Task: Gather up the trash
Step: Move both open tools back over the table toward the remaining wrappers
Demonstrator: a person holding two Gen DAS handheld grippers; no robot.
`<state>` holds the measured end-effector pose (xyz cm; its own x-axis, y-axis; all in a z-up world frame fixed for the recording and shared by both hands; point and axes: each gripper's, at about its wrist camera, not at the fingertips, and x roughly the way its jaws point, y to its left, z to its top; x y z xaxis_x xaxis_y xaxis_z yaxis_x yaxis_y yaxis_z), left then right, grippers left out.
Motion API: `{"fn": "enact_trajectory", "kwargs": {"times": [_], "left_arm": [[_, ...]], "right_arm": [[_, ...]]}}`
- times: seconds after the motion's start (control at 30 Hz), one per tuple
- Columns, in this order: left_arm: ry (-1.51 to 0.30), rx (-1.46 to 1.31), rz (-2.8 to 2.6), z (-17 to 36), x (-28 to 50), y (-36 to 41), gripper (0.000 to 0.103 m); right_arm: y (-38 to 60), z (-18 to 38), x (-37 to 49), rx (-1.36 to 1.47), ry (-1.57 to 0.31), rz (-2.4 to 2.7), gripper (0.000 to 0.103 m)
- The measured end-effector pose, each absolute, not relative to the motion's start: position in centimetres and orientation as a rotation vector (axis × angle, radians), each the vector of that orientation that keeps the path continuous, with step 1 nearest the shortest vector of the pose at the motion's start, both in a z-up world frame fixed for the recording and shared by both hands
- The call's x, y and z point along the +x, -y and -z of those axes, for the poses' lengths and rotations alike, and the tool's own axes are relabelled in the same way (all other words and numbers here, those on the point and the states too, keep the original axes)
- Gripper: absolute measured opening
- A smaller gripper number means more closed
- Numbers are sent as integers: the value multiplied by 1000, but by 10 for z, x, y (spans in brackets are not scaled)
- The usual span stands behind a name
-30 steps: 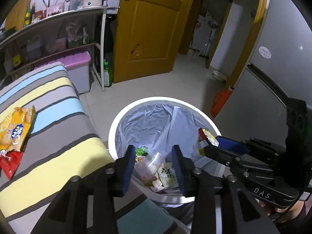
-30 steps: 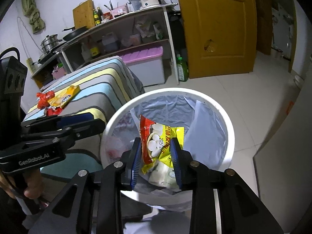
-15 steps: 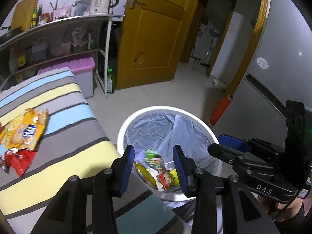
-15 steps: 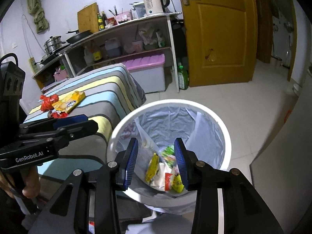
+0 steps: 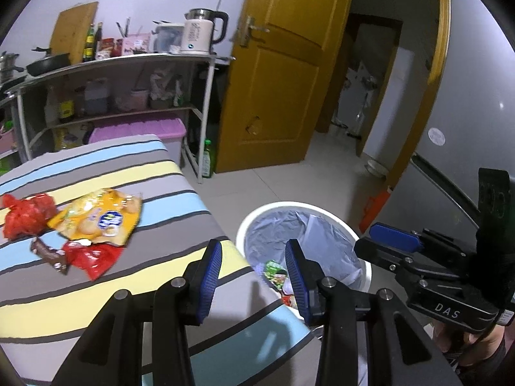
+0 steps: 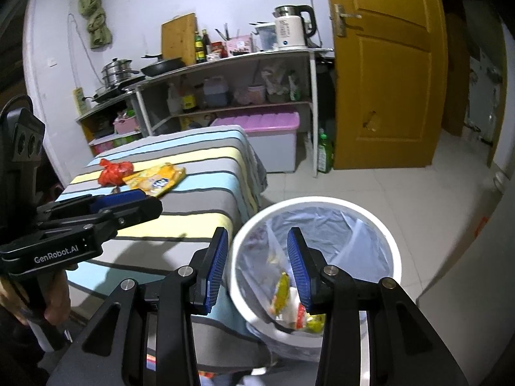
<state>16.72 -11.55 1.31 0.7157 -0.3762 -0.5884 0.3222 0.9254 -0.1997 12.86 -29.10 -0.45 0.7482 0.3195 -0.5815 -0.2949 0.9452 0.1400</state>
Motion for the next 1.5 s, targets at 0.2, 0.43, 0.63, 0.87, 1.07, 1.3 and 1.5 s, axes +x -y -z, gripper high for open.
{"fn": "enact_trajectory", "kwargs": {"times": [0.2,0.43,0.63,0.87,1.07,1.3,1.5], "left_arm": [[-643,-105,338,-21,154,91,41],[-619,-127,266,-25,140,61,41],[-609,-133,217,-24,131,38,41],[-608,-141,136,-20,120,9,41],[-610,-150,86,-15,116,-16,41],[-621,-158,41,-12,122,-41,41],[-643,-181,10,-7,134,-58,41]], "right_arm": [[272,-2,125,29,-626,-382,40],[250,-6,123,17,-615,-439,40],[231,-6,123,6,-617,-484,40],[210,-4,127,4,-621,-533,40],[194,-4,132,-4,-625,-568,40],[172,-2,142,-22,-636,-613,40],[156,0,150,-35,-640,-637,40]]}}
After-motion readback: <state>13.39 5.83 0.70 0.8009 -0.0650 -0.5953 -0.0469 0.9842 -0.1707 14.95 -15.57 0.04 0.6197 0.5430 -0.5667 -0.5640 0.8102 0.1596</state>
